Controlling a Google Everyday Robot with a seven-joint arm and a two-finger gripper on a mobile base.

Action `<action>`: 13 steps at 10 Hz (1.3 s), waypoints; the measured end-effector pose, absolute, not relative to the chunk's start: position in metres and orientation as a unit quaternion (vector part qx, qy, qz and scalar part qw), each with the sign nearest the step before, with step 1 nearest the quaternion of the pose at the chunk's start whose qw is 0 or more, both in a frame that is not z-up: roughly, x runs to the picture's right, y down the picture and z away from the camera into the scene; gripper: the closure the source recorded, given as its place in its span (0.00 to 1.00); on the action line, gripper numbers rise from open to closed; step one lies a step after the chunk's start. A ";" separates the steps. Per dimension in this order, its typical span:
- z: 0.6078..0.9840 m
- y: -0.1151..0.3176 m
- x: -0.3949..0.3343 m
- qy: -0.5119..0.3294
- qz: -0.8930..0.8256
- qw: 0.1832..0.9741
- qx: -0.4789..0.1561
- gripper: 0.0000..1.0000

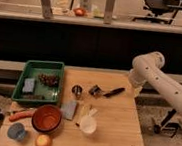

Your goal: Place brush in paper cup

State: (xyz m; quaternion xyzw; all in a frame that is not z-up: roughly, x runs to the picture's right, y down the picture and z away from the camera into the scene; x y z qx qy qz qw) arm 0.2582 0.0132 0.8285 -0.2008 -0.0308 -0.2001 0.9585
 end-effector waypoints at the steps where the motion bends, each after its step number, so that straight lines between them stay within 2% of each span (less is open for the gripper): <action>1: 0.832 0.012 0.258 -0.033 -0.204 0.958 -0.200 0.20; 13: 0.868 0.011 0.254 -0.069 -0.228 0.948 -0.210 0.20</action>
